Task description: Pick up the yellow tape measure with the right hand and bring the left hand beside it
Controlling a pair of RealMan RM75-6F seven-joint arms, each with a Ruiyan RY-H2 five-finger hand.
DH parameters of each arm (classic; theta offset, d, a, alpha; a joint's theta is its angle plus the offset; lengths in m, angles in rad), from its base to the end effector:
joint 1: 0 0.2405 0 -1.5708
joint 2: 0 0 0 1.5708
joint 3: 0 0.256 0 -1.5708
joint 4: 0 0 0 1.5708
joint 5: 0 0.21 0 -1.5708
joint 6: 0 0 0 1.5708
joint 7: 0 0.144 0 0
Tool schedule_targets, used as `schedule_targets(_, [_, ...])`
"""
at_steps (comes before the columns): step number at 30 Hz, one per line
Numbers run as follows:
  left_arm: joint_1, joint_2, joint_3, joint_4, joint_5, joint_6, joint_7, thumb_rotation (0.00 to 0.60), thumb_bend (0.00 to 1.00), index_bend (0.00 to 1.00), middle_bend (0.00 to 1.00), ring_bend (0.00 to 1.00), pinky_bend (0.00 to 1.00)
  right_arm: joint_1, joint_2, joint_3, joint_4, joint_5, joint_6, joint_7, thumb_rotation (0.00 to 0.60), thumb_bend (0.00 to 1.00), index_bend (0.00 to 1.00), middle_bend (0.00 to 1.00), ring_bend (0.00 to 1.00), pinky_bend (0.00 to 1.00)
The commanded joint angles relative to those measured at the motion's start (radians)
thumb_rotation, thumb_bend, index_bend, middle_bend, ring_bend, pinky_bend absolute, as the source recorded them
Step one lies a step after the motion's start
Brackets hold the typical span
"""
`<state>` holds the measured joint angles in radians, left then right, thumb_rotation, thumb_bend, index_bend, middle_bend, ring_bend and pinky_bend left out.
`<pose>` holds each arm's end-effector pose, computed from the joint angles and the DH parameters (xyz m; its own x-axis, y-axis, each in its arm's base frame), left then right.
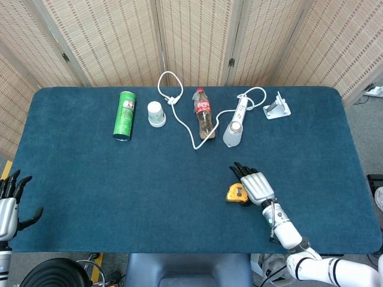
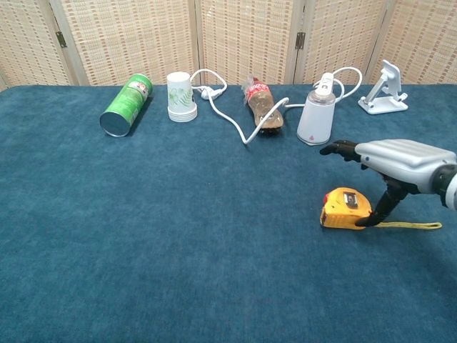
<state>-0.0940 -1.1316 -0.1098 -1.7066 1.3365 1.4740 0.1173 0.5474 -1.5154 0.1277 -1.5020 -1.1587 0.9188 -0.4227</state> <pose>-0.3065 0.1930 0.1607 0.3851 -0.0251 0.9225 0.9161 0.1311 -0.3789 -0.2142 -0.2962 -0.0190 0.5105 -0.3624 0.7798 -0.8557 -0.3041 0.4188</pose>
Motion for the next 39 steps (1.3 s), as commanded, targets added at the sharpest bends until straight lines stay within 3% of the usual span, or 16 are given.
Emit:
schedule_targets(1, [-0.002, 0.0, 0.0, -0.005, 0.006, 0.001, 0.002, 0.6, 0.33, 0.18, 0.04, 0.01, 0.0, 0.007, 0.022, -0.017, -0.017, -0.001, -0.017, -0.001, 0.6, 0.16, 0.0, 0.08, 0.16, 0.21])
schedule_targets(11, [-0.002, 0.001, 0.002, -0.014, 0.008, 0.002, 0.007, 0.6, 0.33, 0.18, 0.04, 0.01, 0.0, 0.02, 0.02, -0.035, -0.005, -0.001, -0.008, -0.006, 0.6, 0.16, 0.16, 0.22, 0.23, 0.21])
schedule_targets(21, [-0.004, 0.001, 0.003, -0.018, 0.006, -0.004, 0.012, 0.6, 0.33, 0.17, 0.04, 0.01, 0.0, 0.041, 0.004, -0.041, 0.008, 0.005, -0.007, -0.017, 0.6, 0.16, 0.22, 0.27, 0.26, 0.21])
schedule_targets(29, [-0.011, 0.004, 0.001, -0.023, 0.017, -0.006, 0.009, 0.6, 0.33, 0.18, 0.03, 0.01, 0.0, 0.058, -0.018, -0.044, 0.028, 0.043, -0.01, -0.06, 0.6, 0.16, 0.45, 0.43, 0.36, 0.22])
schedule_targets(33, [-0.026, 0.009, -0.003, -0.036, 0.042, -0.009, 0.01, 0.6, 0.33, 0.18, 0.03, 0.01, 0.0, 0.072, -0.01, -0.03, 0.0, 0.041, -0.004, -0.063, 0.6, 0.16, 0.54, 0.49, 0.4, 0.22])
schedule_targets(39, [-0.087, 0.019, -0.036, -0.065, 0.048, -0.08, -0.071, 0.6, 0.33, 0.17, 0.03, 0.01, 0.0, 0.125, 0.047, 0.018, -0.11, 0.044, -0.035, -0.056, 0.6, 0.16, 0.57, 0.51, 0.41, 0.22])
